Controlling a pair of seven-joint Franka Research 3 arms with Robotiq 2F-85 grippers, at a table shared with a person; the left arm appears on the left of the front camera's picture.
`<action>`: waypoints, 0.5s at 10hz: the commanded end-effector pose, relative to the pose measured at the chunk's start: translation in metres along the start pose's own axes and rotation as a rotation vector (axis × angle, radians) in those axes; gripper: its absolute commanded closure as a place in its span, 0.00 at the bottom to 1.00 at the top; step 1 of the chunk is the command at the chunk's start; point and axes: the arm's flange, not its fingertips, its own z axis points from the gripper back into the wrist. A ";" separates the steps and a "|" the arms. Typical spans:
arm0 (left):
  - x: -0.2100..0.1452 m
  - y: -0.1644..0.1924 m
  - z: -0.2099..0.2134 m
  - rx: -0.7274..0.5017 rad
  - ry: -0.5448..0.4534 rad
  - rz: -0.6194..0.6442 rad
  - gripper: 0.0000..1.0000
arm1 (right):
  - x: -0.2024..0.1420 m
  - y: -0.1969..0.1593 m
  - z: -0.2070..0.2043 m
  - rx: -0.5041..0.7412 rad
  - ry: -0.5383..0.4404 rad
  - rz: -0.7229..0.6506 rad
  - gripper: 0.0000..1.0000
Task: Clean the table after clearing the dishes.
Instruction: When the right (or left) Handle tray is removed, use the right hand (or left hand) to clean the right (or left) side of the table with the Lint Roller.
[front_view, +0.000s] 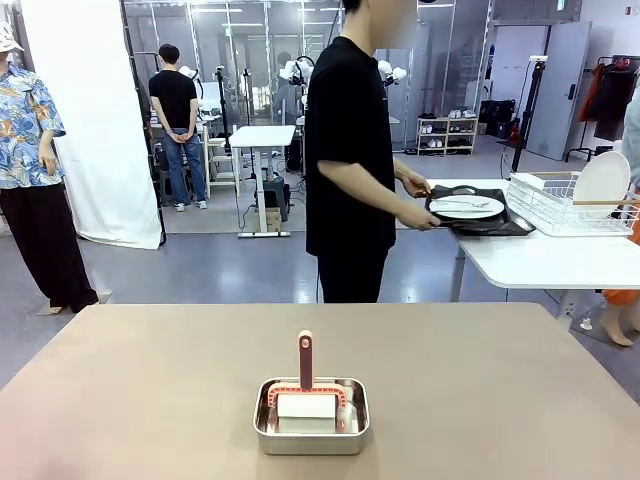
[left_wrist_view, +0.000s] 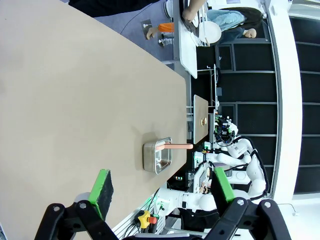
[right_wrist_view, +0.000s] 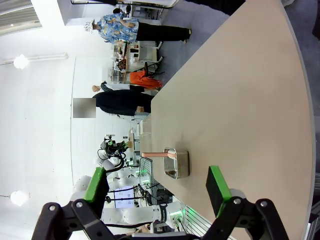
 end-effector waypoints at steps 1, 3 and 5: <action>-0.001 -0.001 0.003 -0.002 -0.004 -0.001 0.00 | -0.001 0.003 0.000 0.001 -0.001 0.003 0.00; -0.001 -0.001 0.003 -0.002 -0.004 -0.001 0.00 | -0.001 0.003 0.000 0.001 -0.001 0.003 0.00; -0.001 -0.001 0.003 -0.002 -0.004 -0.001 0.00 | -0.001 0.003 0.000 0.001 -0.001 0.003 0.00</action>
